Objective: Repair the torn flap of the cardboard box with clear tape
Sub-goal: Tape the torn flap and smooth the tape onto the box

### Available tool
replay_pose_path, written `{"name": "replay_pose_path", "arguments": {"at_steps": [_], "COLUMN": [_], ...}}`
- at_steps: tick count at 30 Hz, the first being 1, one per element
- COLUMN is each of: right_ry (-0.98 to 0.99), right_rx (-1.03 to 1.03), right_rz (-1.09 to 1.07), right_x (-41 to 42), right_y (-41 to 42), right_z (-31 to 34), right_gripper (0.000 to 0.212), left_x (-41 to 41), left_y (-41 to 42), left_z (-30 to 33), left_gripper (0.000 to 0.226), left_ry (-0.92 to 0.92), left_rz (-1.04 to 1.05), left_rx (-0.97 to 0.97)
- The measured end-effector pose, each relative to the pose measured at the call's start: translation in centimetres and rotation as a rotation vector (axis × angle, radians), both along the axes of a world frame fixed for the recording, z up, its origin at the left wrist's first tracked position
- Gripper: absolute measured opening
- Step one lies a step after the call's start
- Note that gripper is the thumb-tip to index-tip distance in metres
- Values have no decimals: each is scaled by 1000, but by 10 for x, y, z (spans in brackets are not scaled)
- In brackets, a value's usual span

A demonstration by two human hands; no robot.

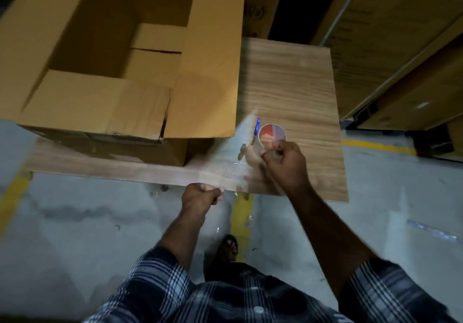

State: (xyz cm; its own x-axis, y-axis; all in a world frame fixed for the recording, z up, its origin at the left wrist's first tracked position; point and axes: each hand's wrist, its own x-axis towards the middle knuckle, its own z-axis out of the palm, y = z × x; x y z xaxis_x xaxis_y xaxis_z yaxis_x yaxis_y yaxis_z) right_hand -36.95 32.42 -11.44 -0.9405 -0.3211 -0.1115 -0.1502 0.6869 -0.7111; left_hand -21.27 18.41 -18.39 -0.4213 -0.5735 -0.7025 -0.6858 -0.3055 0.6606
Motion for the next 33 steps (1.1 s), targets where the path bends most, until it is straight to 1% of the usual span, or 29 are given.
{"name": "replay_pose_path", "arguments": {"at_steps": [3,6,8,10,12,13,14,15,16,17,18,19,21,23,26,29,31,33], "right_ry": [-153,-269,-302,-296,-228,-170,-124,-117,-129,-141,-137,-124,-86,-144,-266,-307,-286,-219], "right_rx": [-89,-153,-196,-234,-284,-273,-219,-107,37,162,244,256,118,-57,-274,-474,-527,-514], "right_rz": [-66,-121,-135,-109,27,151,292,414,509,559,571,548,453,365,269,197,171,153], "right_x": [24,41,48,51,53,54,55,55,56,58,60,62,68,78,96,121,138,157], "right_y": [13,25,32,35,35,32,28,21,13,6,-1,-8,-17,-26,-46,-74,-92,-114], "right_z": [9,8,7,11,21,27,33,36,39,40,41,41,38,40,55,79,90,101], "right_gripper": [25,5,5,9,27,43,59,72,77,76,68,55,28,12,8,17,18,11], "left_x": [-17,-29,-34,-36,-31,-27,-22,-18,-13,-6,0,8,26,47,73,96,108,121], "left_y": [1,1,-1,-4,-10,-13,-18,-23,-29,-35,-42,-51,-69,-89,-120,-150,-170,-192], "left_z": [22,38,55,75,98,113,124,134,144,153,158,163,166,166,163,166,169,172], "left_gripper": [23,27,25,26,21,16,12,10,10,10,10,10,10,12,17,20,23,27], "left_ry": [-23,-66,-72,-60,-32,-18,-6,7,22,37,43,41,40,83,225,409,491,565], "left_rz": [-56,-182,-317,-521,-765,-895,-1019,-1121,-1193,-1233,-1248,-1247,-1206,-1143,-996,-729,-636,-582], "left_rx": [-66,-203,-330,-464,-604,-675,-741,-803,-867,-920,-975,-1019,-1050,-1047,-1016,-796,-723,-688]}}
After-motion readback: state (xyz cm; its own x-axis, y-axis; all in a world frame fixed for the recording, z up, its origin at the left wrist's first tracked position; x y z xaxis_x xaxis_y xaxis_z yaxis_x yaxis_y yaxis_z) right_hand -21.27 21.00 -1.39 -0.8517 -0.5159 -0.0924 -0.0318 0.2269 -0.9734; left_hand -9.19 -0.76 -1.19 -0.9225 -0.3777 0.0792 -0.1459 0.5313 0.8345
